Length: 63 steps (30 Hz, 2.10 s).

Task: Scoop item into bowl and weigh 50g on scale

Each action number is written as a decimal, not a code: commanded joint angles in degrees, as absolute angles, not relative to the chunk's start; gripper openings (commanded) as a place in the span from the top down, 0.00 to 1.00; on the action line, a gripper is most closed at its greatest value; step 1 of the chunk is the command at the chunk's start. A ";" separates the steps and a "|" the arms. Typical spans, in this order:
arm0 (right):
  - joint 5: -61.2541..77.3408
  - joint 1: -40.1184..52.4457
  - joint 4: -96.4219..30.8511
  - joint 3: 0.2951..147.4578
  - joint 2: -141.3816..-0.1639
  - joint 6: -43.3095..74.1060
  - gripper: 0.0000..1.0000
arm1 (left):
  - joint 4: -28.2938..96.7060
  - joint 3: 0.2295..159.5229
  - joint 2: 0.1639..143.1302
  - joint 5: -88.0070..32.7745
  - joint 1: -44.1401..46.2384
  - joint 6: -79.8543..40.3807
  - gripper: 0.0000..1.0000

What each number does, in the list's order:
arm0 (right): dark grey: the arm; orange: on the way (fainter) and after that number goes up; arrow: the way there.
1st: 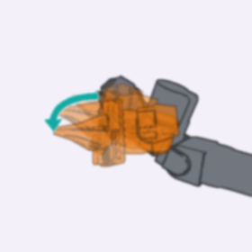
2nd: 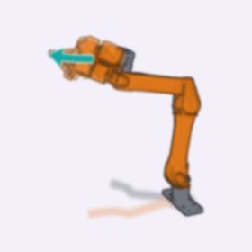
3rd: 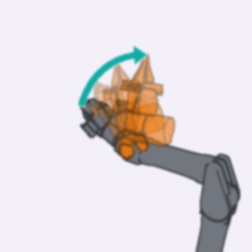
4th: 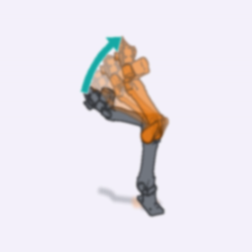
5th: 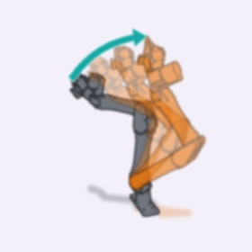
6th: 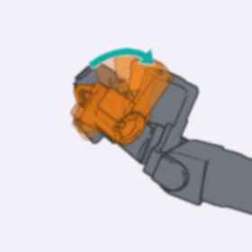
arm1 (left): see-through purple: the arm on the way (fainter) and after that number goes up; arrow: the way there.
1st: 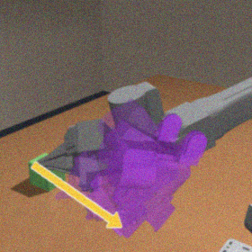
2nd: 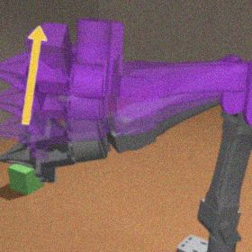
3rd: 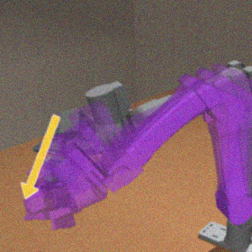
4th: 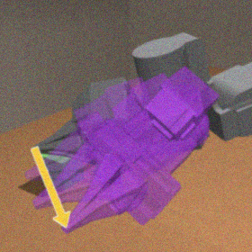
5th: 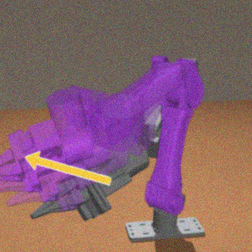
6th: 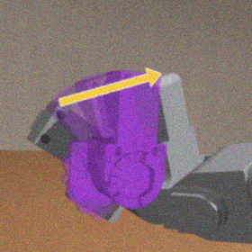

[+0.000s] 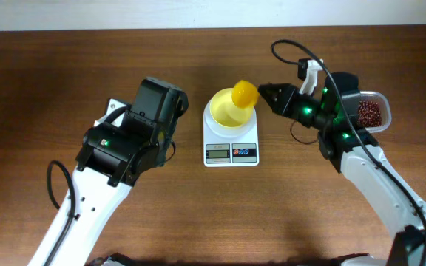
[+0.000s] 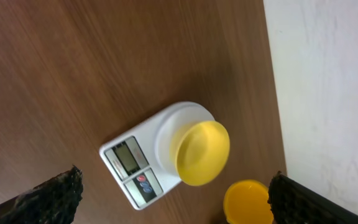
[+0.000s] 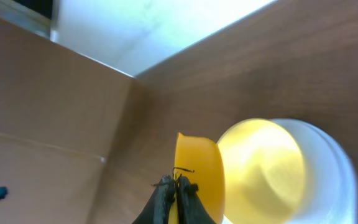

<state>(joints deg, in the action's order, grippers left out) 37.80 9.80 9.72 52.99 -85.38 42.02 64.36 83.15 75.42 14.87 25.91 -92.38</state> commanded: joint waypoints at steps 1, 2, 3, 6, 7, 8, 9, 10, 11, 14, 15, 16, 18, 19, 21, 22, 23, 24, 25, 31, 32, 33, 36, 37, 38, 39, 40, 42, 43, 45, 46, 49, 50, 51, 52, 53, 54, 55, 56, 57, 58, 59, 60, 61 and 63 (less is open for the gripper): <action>31.16 9.56 -1.26 57.84 -80.88 31.40 0.96 | 65.41 83.61 74.98 17.02 25.71 -91.44 0.01; 27.62 9.58 -5.82 59.37 -79.48 29.28 0.96 | 65.41 83.61 74.98 17.23 25.71 -91.44 0.01; 25.30 9.58 -8.12 60.27 -78.65 28.16 0.96 | 65.41 83.61 74.98 17.61 25.71 -91.44 0.01; 14.37 9.63 -19.09 64.36 -74.74 23.05 0.96 | 65.47 83.61 74.98 19.57 25.71 -91.44 0.01; 5.96 9.67 -24.86 66.39 -73.14 20.71 0.96 | 65.45 83.61 74.98 19.55 25.71 -91.44 0.01; 1.61 9.67 -27.59 67.33 -72.42 19.84 0.96 | 65.45 83.61 74.98 19.55 25.71 -91.44 0.01; -3.31 9.67 -30.50 68.29 -71.68 19.70 0.96 | 65.45 83.61 74.98 19.53 25.71 -91.44 0.01; -8.14 9.67 -33.10 69.04 -71.00 19.70 0.96 | 65.45 83.61 74.98 19.53 25.71 -91.44 0.01; -12.08 9.67 -34.87 69.30 -70.48 19.70 0.96 | 65.45 83.61 74.98 19.55 25.71 -91.44 0.01; -26.09 9.67 -40.18 69.32 -70.08 19.70 0.96 | 65.47 83.61 75.00 19.53 25.71 -91.44 0.01; -29.93 9.67 -41.74 69.34 -70.08 19.68 0.96 | 65.67 83.61 75.00 19.53 25.71 -91.44 0.01; -30.72 9.67 -42.24 69.36 -70.08 19.68 0.96 | 65.76 83.61 75.00 19.53 25.71 -91.42 0.01; -30.68 9.67 -43.13 69.36 -70.08 19.70 0.96 | 65.69 83.61 75.05 19.55 25.71 -91.44 0.01; -30.68 9.67 -43.42 69.36 -70.08 19.70 0.96 | 65.71 83.61 75.11 19.77 25.71 -91.42 0.01; -30.46 9.69 -43.99 69.36 -70.08 19.73 0.96 | 65.69 83.61 75.31 21.41 25.71 -89.89 0.00; -30.46 9.67 -44.38 69.36 -70.08 19.73 0.96 | 65.69 83.61 75.40 22.39 25.71 -88.51 0.03; -30.46 9.67 -44.42 69.36 -70.08 19.73 0.96 | 65.54 83.61 75.59 24.10 25.71 -86.17 0.01; -30.44 9.67 -44.40 69.36 -70.08 19.73 0.96 | 65.25 83.61 75.66 24.29 25.71 -83.81 0.02; -30.11 9.67 -44.31 69.36 -70.08 19.77 0.96 | 64.36 83.61 75.99 24.25 25.71 -79.02 0.09; -25.67 9.67 -41.69 69.34 -70.11 19.92 0.96 | 57.84 83.61 79.96 10.28 25.76 -64.14 0.90; -25.67 9.67 -41.74 69.34 -70.11 19.94 0.96 | 57.54 83.61 80.66 9.19 25.78 -64.16 1.00; -25.67 9.67 -41.76 69.34 -70.11 19.94 0.96 | 57.49 83.61 81.95 7.88 25.78 -64.14 1.00; -21.08 9.67 -41.06 69.34 -70.11 20.40 0.96 | 57.47 83.61 85.62 6.63 27.16 -64.14 1.00; -19.77 9.67 -40.47 69.34 -70.11 20.38 0.96 | 57.49 83.61 87.07 6.63 28.42 -64.14 1.00; -18.96 9.67 -40.01 69.34 -70.11 20.38 0.96 | 57.49 83.61 88.23 6.66 29.74 -64.14 1.00; -18.59 9.67 -39.75 69.34 -70.11 20.38 0.96 | 57.47 83.61 89.12 6.87 30.79 -64.16 1.00; -18.48 9.67 -39.59 69.34 -70.11 20.38 0.96 | 57.19 83.61 90.32 6.87 32.25 -64.18 1.00; -18.41 9.67 -39.75 69.34 -70.11 20.38 0.96 | 56.47 83.61 92.58 6.83 34.68 -64.18 1.00; -18.37 9.67 -39.72 69.34 -70.11 20.40 0.96 | 56.05 83.61 93.65 6.87 35.97 -64.18 1.00; -18.35 9.67 -39.77 69.34 -70.11 20.38 0.96 | 54.50 83.61 95.42 6.96 38.57 -64.18 1.00; -18.17 9.67 -39.86 69.34 -70.11 20.38 0.96 | 53.56 83.61 96.09 7.66 39.75 -64.18 1.00; -16.43 9.67 -39.88 69.34 -70.11 20.38 0.96 | 51.68 83.61 98.13 13.58 44.01 -65.54 1.00; -16.21 9.67 -39.88 69.34 -70.11 20.38 0.96 | 51.22 83.61 98.72 15.84 45.54 -66.85 1.00; -16.16 9.67 -39.88 69.34 -70.11 20.38 0.96 | 51.18 83.61 99.53 18.90 47.18 -69.76 1.00; -16.03 9.67 -39.90 69.34 -70.11 20.38 0.96 | 51.16 83.61 100.14 20.51 48.01 -71.33 1.00; -16.05 9.67 -40.10 69.34 -70.11 20.38 0.96 | 51.16 83.61 100.88 22.31 48.99 -72.93 1.00; -16.03 9.67 -40.32 69.34 -70.11 20.38 0.96 | 51.00 83.61 101.41 22.55 49.43 -73.30 1.00; -16.05 9.67 -40.49 69.34 -70.11 20.38 0.96 | 51.03 83.61 101.89 22.55 49.63 -74.19 1.00; -16.05 9.67 -40.66 69.34 -70.11 20.38 0.96 | 50.98 83.61 102.39 22.55 49.63 -74.19 1.00; -16.05 9.67 -40.97 69.34 -70.11 20.36 0.96 | 50.92 83.61 103.31 22.55 49.63 -74.22 1.00; -16.05 9.67 -41.39 69.34 -70.11 20.36 0.96 | 50.98 83.61 104.42 22.55 49.63 -74.41 1.00; -16.05 9.67 -41.60 69.34 -70.11 20.36 0.96 | 51.00 83.61 105.36 22.52 49.63 -74.39 1.00; -16.05 9.67 -41.80 69.34 -70.11 20.36 0.96 | 51.03 83.61 106.24 22.41 49.63 -74.39 1.00; -16.03 9.67 -41.85 69.34 -70.11 20.36 0.96 | 51.03 83.61 107.15 22.31 49.63 -74.39 1.00; -16.03 9.67 -41.87 69.34 -70.11 20.38 0.96 | 51.16 83.61 108.64 22.31 49.63 -74.41 1.00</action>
